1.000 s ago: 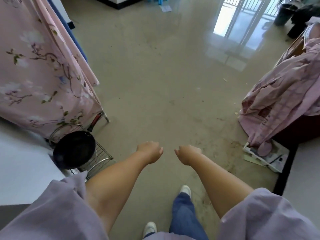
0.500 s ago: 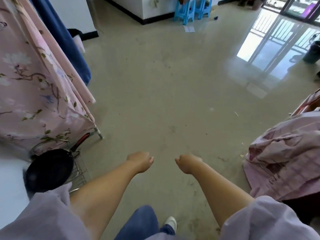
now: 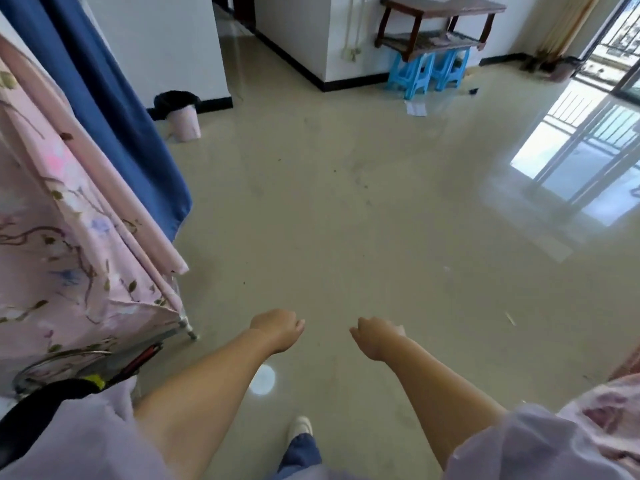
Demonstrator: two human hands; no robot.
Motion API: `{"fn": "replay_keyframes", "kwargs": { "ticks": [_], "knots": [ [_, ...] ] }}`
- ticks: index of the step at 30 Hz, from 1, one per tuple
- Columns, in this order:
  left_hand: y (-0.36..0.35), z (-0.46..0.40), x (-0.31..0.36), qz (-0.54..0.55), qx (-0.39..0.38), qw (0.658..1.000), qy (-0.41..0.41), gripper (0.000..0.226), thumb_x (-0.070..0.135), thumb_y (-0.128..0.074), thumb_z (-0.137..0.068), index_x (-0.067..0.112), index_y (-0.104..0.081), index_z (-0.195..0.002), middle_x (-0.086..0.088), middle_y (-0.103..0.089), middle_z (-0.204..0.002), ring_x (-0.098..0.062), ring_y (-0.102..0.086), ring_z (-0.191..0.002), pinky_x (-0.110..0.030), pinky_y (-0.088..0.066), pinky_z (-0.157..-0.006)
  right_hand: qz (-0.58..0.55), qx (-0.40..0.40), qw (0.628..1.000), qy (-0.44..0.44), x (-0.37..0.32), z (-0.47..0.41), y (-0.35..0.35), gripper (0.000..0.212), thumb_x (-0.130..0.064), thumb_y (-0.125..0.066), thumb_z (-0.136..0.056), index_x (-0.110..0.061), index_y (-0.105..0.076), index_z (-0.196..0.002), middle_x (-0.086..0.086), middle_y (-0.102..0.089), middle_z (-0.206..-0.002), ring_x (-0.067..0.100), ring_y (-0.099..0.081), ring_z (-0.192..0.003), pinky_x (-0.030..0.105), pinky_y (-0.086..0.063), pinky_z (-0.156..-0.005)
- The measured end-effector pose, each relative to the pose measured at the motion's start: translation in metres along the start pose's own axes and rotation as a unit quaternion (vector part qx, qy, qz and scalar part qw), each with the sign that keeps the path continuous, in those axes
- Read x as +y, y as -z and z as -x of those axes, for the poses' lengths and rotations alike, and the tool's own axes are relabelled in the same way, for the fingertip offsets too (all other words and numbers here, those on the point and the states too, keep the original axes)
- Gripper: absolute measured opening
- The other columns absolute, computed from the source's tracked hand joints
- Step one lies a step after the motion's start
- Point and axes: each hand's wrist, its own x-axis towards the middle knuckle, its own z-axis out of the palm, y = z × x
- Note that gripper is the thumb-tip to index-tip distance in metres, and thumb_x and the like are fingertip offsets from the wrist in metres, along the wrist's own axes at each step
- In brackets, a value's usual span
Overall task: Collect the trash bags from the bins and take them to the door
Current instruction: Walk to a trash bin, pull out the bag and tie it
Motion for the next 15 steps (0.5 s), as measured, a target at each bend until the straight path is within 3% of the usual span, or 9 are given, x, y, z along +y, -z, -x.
{"fn": "replay_keyframes", "kwargs": {
  "ticks": [6, 15],
  "knots": [
    [0.079, -0.088, -0.023, 0.013, 0.018, 0.999, 0.022, 0.045, 0.042, -0.026, -0.098, 0.012, -0.057, -0.111, -0.012, -0.061, -0.12, -0.03, -0.057, -0.111, -0.034, -0.044, -0.088, -0.019, 0.028, 0.999, 0.025, -0.013, -0.09, 0.087, 0.044, -0.037, -0.023, -0.101, -0.014, -0.04, -0.135, 0.012, -0.049, -0.136, 0.032, -0.049, -0.123, 0.042, -0.041, -0.096],
    [0.162, -0.239, -0.064, 0.061, 0.026, 0.993, 0.097, 0.047, 0.041, -0.026, -0.098, 0.012, -0.06, -0.111, -0.013, -0.062, -0.12, -0.031, -0.057, -0.111, -0.035, -0.045, -0.09, 0.045, 0.022, 0.994, 0.101, -0.036, -0.264, 0.214, 0.044, -0.037, -0.023, -0.101, -0.012, -0.041, -0.133, 0.012, -0.049, -0.136, 0.032, -0.048, -0.124, 0.042, -0.04, -0.098]
  ]
}}
